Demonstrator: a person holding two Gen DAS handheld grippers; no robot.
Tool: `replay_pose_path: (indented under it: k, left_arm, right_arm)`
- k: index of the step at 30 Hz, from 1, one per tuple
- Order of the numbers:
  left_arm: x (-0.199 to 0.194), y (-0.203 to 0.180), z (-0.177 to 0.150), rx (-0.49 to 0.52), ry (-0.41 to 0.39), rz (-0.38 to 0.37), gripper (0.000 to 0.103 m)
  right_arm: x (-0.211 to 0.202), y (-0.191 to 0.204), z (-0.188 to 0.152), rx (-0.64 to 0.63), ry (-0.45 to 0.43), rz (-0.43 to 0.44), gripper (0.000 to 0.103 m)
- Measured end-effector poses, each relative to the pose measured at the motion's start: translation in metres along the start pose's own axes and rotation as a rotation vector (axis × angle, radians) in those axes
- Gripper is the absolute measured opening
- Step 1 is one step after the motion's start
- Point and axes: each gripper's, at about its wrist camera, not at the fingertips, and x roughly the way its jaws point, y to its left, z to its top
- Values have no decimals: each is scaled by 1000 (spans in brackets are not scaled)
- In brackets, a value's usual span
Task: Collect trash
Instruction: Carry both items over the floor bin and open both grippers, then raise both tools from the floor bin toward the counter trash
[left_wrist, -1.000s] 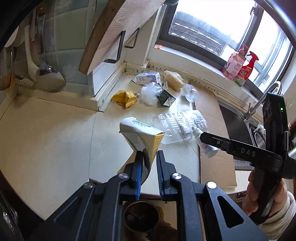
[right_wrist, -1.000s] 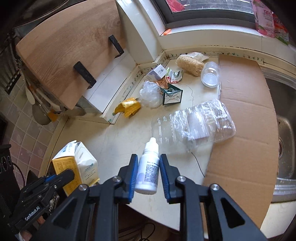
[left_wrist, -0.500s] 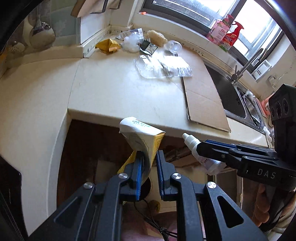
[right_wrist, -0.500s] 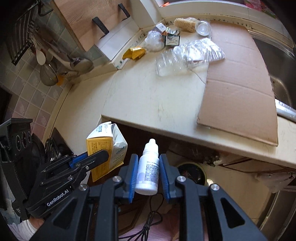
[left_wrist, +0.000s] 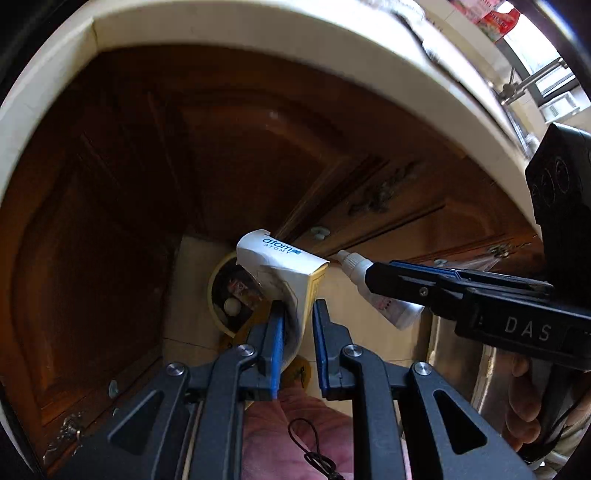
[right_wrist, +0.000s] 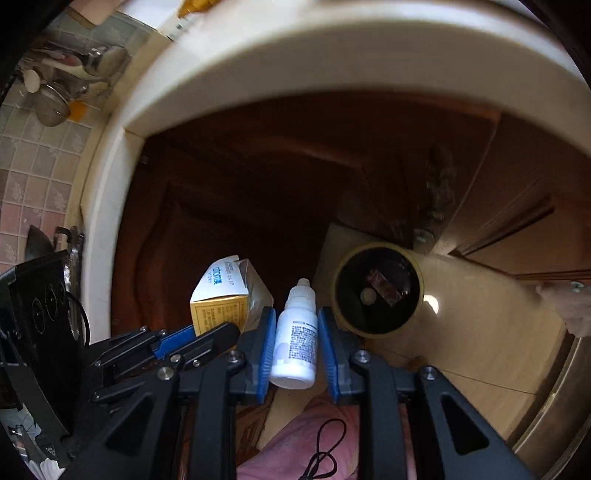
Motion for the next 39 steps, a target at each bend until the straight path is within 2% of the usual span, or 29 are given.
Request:
replay_pose_path:
  k: [1, 2, 4, 5, 6, 8, 12, 16, 24, 31, 39]
  left_arm:
    - [8, 1, -2, 4, 5, 9, 13]
    - [17, 1, -4, 10, 9, 17, 17]
    - [30, 1, -8, 26, 12, 30, 30]
    - [35, 2, -10, 34, 12, 38, 39]
    - [39, 1, -11, 37, 10, 50, 48]
    - [46, 4, -14, 30, 7, 72, 53]
    - [47, 13, -15, -6, 1, 104, 54]
    - [36, 23, -19, -39, -32, 117, 61]
    - [25, 38, -23, -97, -36, 139, 61]
    - [8, 32, -14, -88, -75, 151, 61]
    - [-34, 17, -2, -60, -130, 146, 61]
  right_arm:
    - [8, -2, -1, -4, 11, -6, 24]
    - [16, -4, -2, -10, 22, -19, 25]
    - [27, -9, -4, -18, 27, -40, 26]
    - [31, -13, -6, -17, 28, -51, 28]
    - [34, -15, -6, -11, 25, -61, 34]
    - [38, -21, -7, 16, 5, -77, 41]
    - [32, -35, -8, 83, -23, -67, 42]
    - [21, -47, -11, 87, -37, -88, 42]
    - [11, -63, -15, 109, -26, -102, 42]
    - [-3, -57, -14, 93, -37, -93, 42]
    - [-30, -31, -11, 45, -58, -70, 42]
